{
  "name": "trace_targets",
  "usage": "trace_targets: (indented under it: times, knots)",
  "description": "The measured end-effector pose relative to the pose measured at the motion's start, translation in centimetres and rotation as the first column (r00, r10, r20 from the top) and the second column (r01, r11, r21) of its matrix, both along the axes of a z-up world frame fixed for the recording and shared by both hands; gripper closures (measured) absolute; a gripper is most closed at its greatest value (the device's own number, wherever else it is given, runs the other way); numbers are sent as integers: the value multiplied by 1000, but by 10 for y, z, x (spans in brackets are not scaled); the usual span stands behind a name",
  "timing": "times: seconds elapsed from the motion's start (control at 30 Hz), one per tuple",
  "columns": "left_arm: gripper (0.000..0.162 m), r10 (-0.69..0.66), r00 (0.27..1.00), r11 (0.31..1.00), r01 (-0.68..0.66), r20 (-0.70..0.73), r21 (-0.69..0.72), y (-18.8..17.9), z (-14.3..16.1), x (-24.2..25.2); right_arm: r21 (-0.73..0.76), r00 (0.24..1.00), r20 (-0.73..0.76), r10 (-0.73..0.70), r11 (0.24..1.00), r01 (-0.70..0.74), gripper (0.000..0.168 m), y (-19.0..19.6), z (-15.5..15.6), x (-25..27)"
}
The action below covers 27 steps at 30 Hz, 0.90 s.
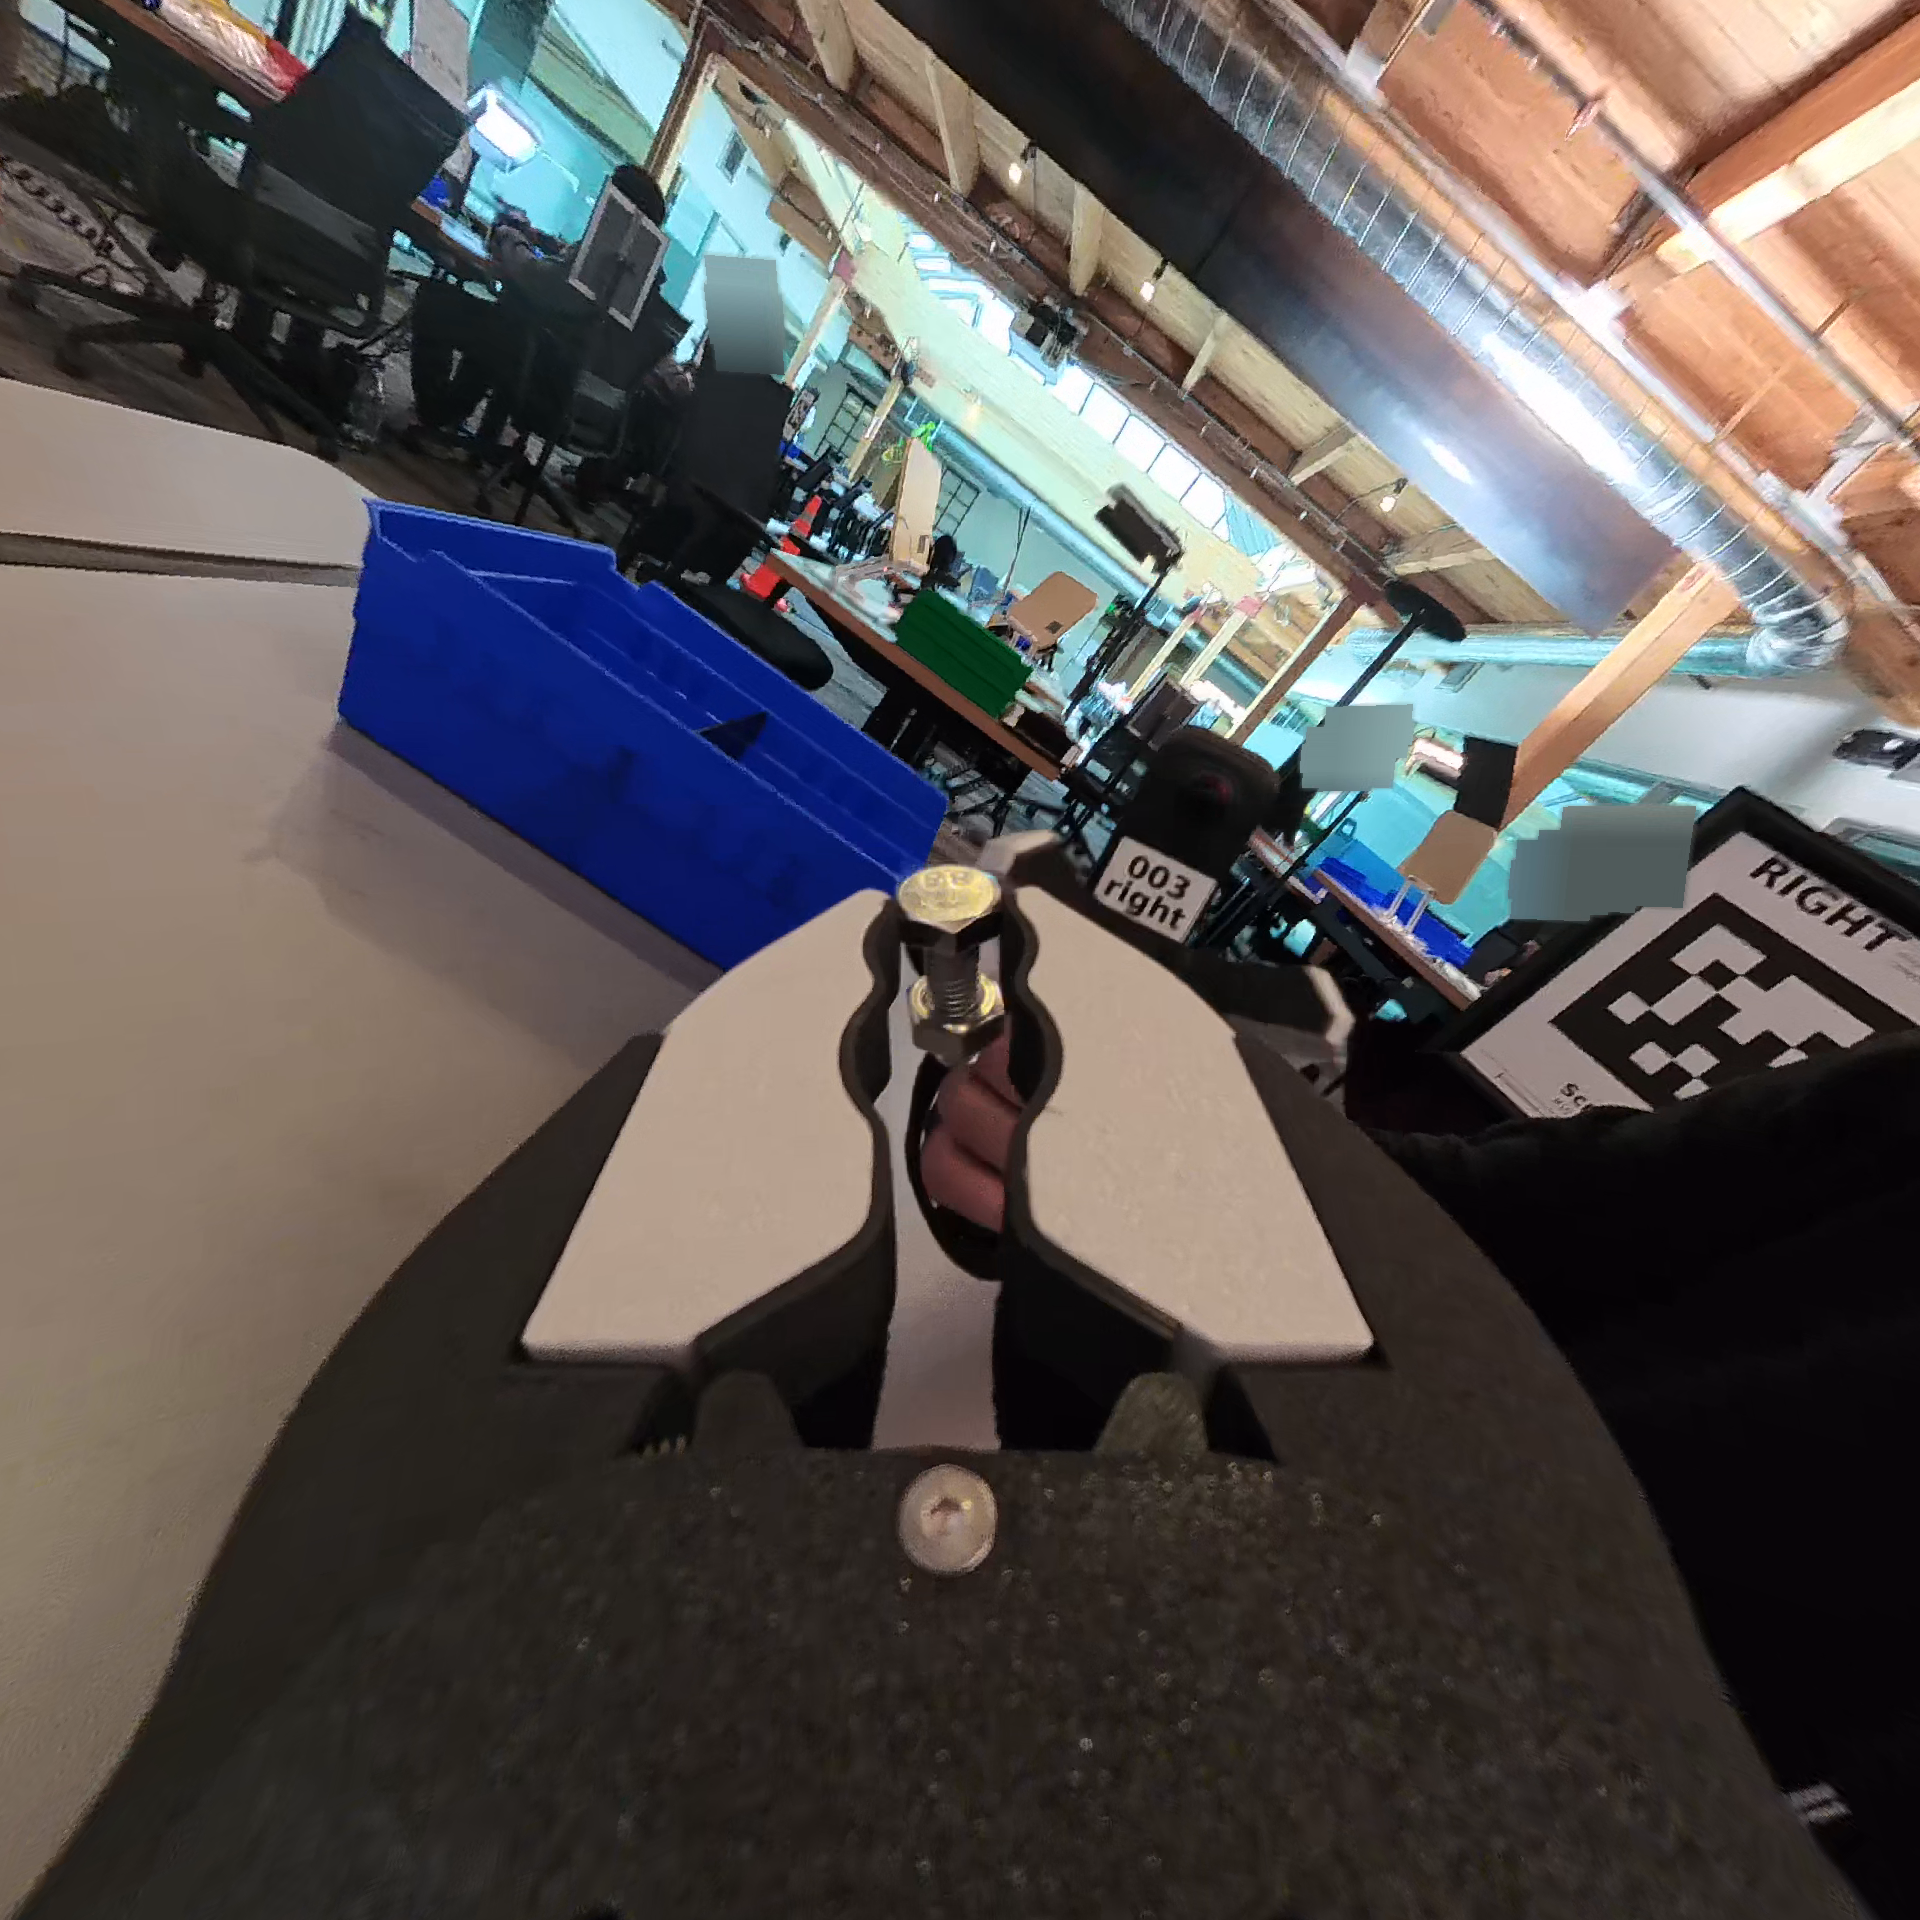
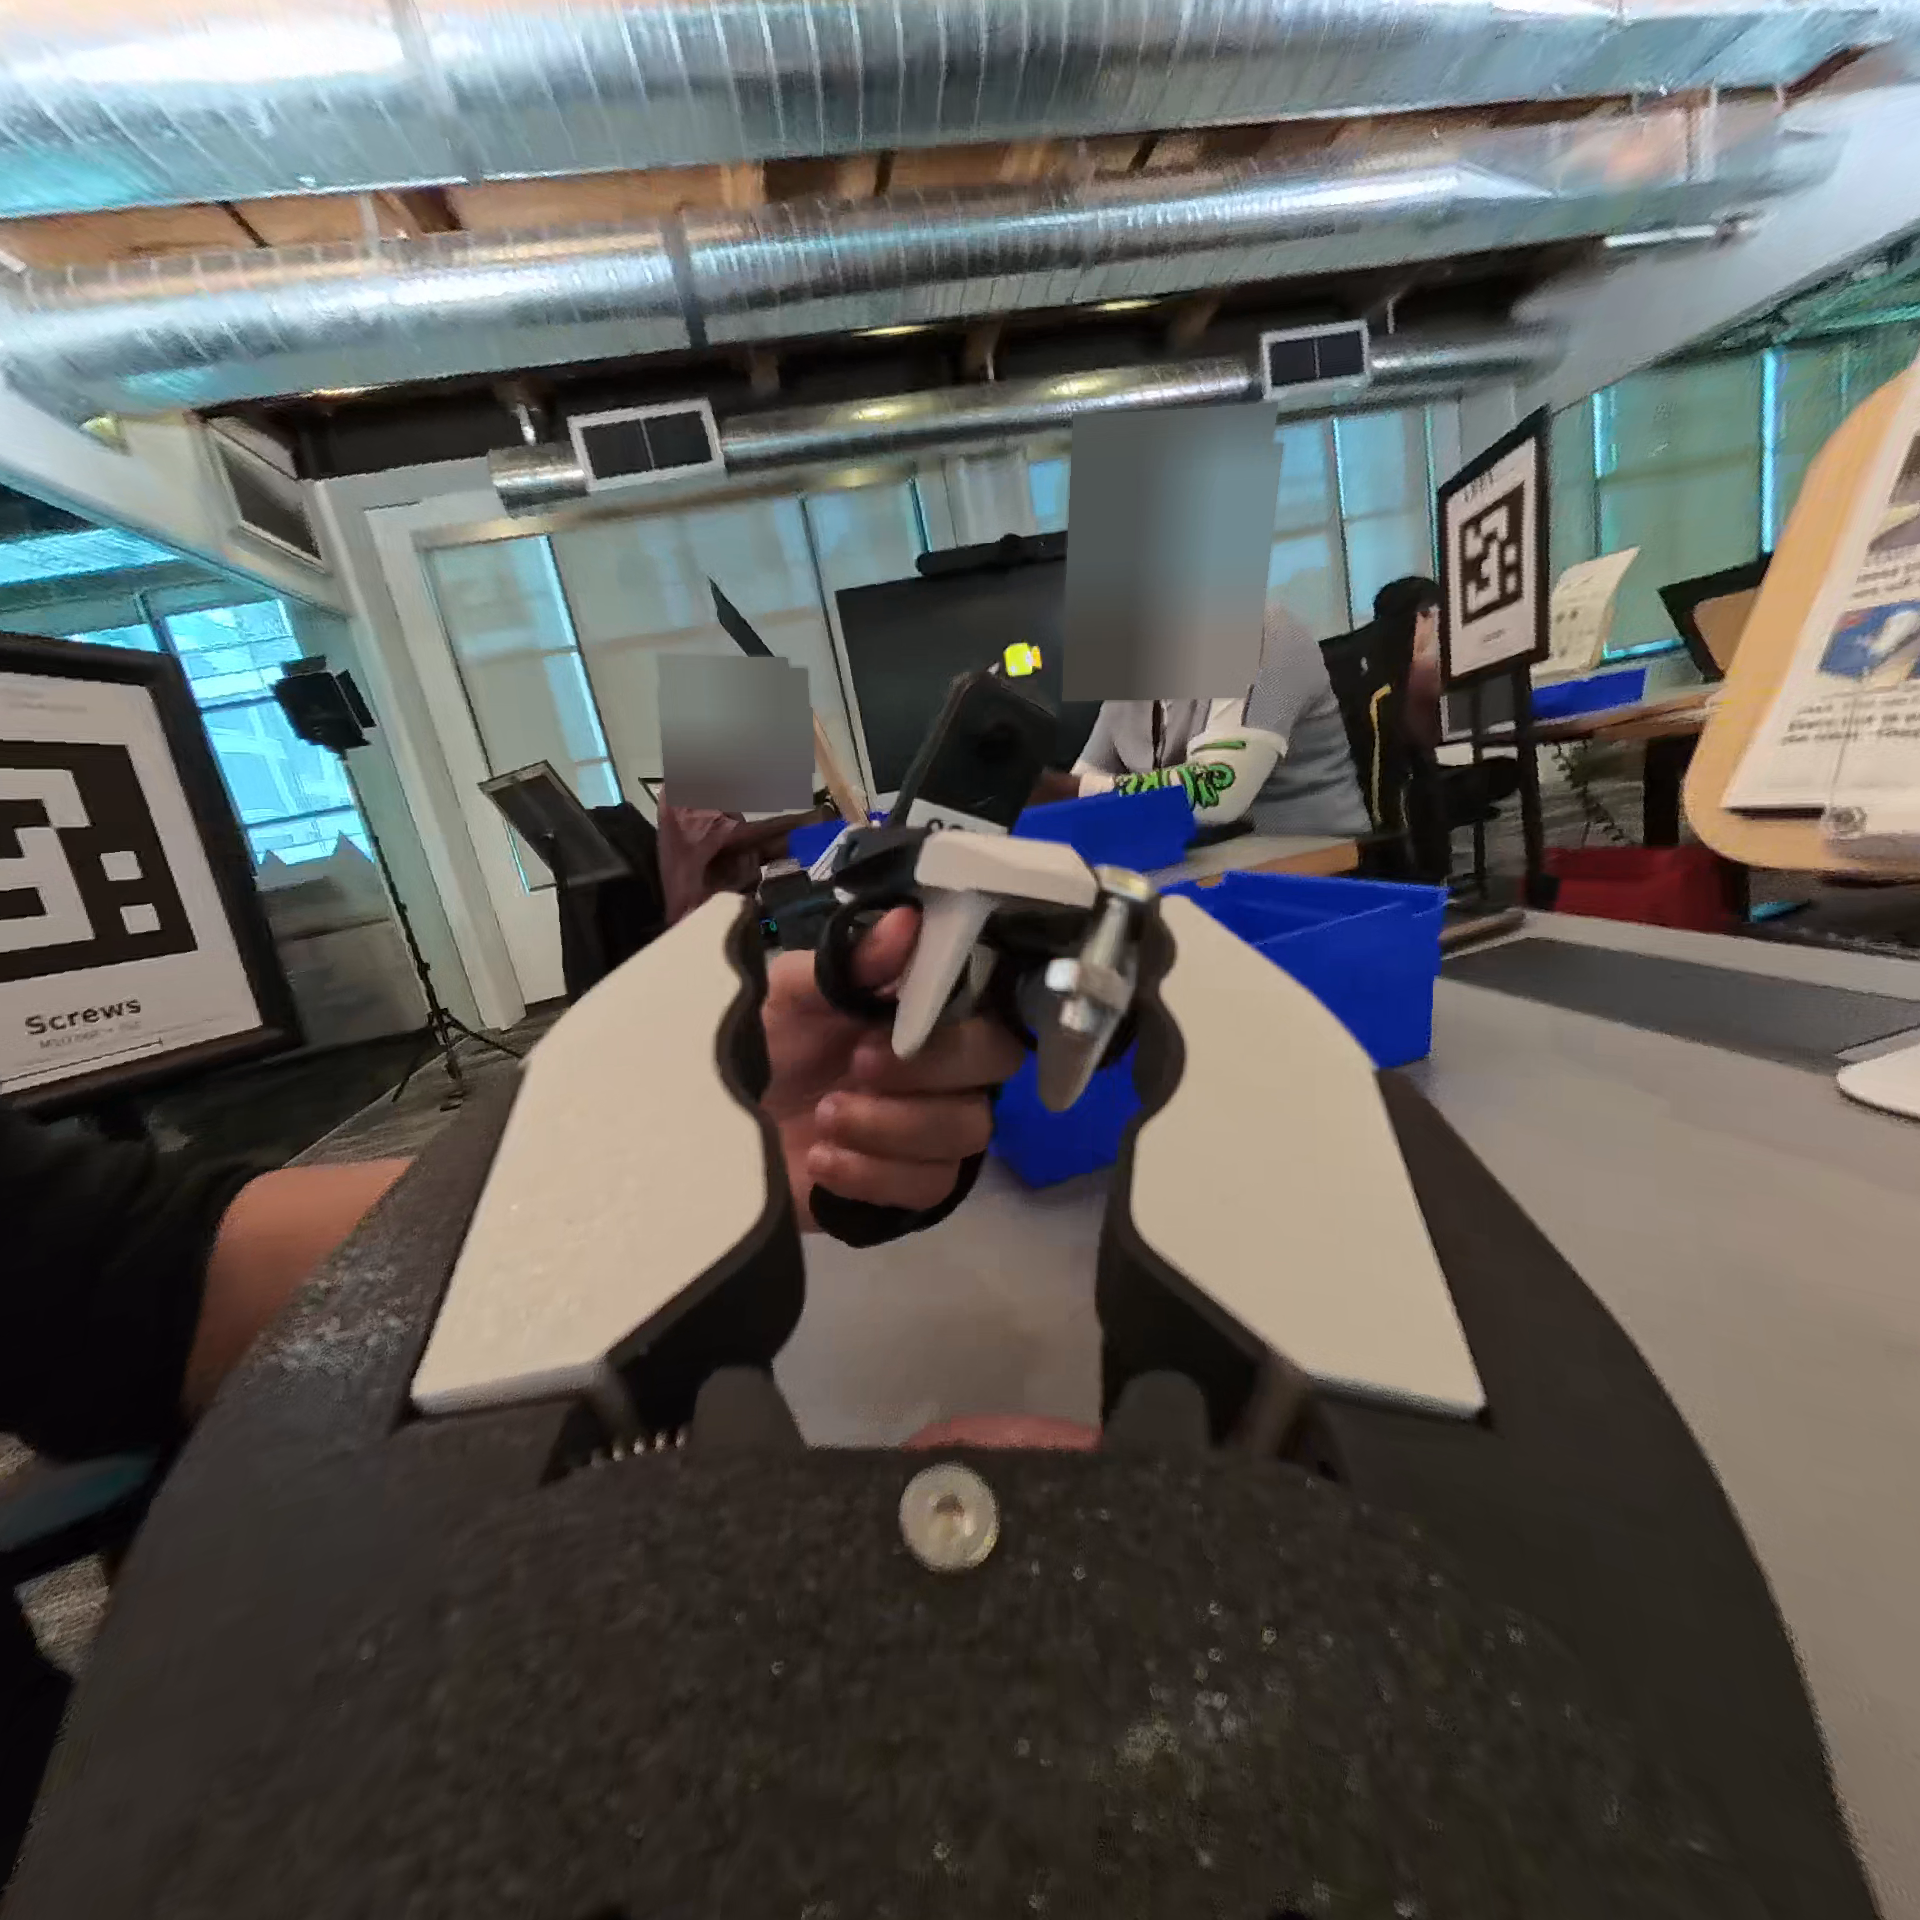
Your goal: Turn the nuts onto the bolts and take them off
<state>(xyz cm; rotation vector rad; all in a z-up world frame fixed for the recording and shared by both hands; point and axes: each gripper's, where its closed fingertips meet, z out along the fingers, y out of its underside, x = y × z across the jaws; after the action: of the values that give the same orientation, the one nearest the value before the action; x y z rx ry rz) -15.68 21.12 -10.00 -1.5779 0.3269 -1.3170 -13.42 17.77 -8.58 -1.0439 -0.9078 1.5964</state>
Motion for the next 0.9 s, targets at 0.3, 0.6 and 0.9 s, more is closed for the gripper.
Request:
trace_targets:
  times: [0.3, 0.6, 0.9]
  knots:
    - [145, -64, 998, 998, 63, 5, 25, -7, 4, 16, -129, 984, 64, 165, 979, -156, 77, -21, -14, -28]
    - [145, -43, 998, 998, 41, 43, 36, -6, 9, 0, -216, 983, 107, 147, 969, -121, 75, 0, -24, -26]
    - [145, 4, 1000, 1000, -3, -28, 13, 0, -3, -5, -254, 963, -45, 266, 929, -268, 100, -6, -3, -10]
